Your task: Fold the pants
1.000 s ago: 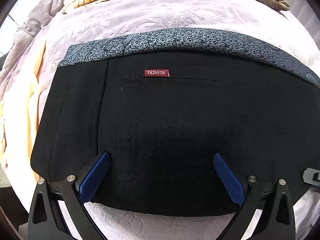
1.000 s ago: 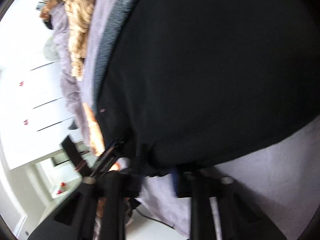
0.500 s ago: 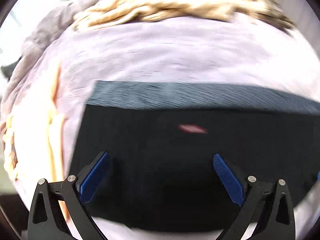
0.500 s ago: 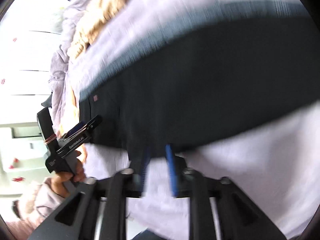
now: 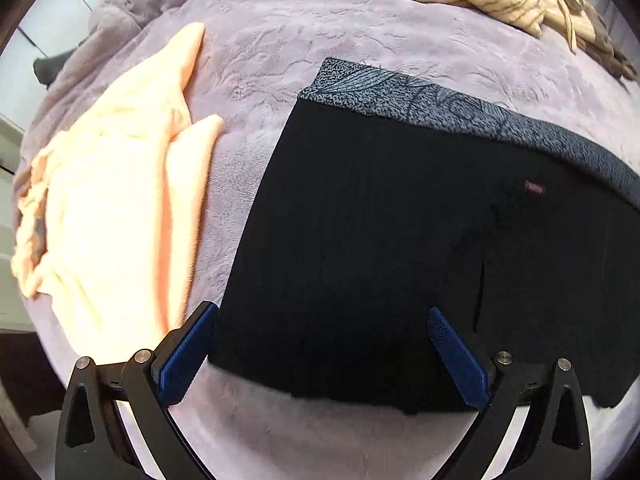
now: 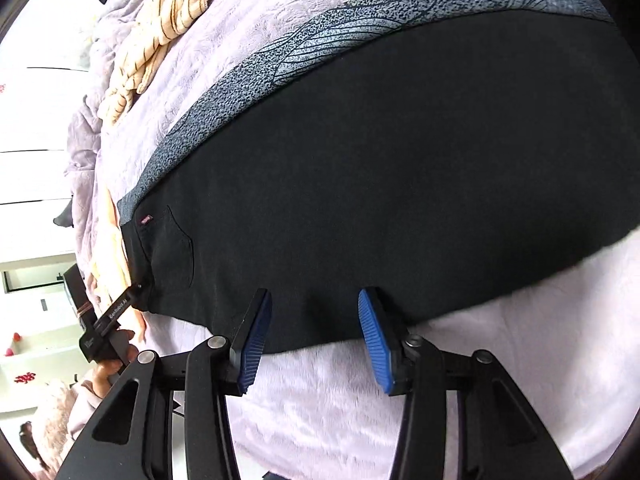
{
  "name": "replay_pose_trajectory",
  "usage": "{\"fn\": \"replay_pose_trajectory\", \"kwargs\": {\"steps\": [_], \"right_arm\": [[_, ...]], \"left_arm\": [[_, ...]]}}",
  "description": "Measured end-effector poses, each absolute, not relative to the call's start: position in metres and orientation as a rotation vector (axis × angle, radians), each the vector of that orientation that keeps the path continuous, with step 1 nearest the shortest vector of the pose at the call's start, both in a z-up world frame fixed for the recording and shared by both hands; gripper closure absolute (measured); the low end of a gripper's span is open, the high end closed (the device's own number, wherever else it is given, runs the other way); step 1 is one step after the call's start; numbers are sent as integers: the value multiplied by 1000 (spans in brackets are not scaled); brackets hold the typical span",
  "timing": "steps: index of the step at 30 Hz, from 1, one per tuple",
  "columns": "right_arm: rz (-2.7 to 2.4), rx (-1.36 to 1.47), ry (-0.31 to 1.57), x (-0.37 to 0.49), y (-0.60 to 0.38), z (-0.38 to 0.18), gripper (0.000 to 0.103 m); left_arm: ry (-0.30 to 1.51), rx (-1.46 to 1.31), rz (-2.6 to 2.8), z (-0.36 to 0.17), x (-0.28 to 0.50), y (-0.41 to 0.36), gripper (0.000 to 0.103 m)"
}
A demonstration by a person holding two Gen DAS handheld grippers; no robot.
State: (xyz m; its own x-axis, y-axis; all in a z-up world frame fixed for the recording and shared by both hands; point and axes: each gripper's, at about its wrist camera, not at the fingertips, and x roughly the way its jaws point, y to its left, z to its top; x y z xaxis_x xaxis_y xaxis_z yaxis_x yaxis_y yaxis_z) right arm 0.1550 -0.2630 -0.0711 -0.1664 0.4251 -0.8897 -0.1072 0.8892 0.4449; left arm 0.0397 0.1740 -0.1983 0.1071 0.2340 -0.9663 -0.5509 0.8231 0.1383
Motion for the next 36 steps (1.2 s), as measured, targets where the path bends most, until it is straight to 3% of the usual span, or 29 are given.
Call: {"fn": "replay_pose_trajectory", "kwargs": {"steps": [5, 16, 36], "right_arm": [[468, 227, 1671, 140, -245, -62, 51], [360, 363, 1672, 116, -310, -50, 41], [256, 424, 1613, 153, -469, -47, 38]], "left_arm": [[1332, -252, 586, -174, 26, 145, 0], [1400, -310, 273, -103, 112, 22, 0], [1487, -108, 134, -108, 225, -165, 0]]}}
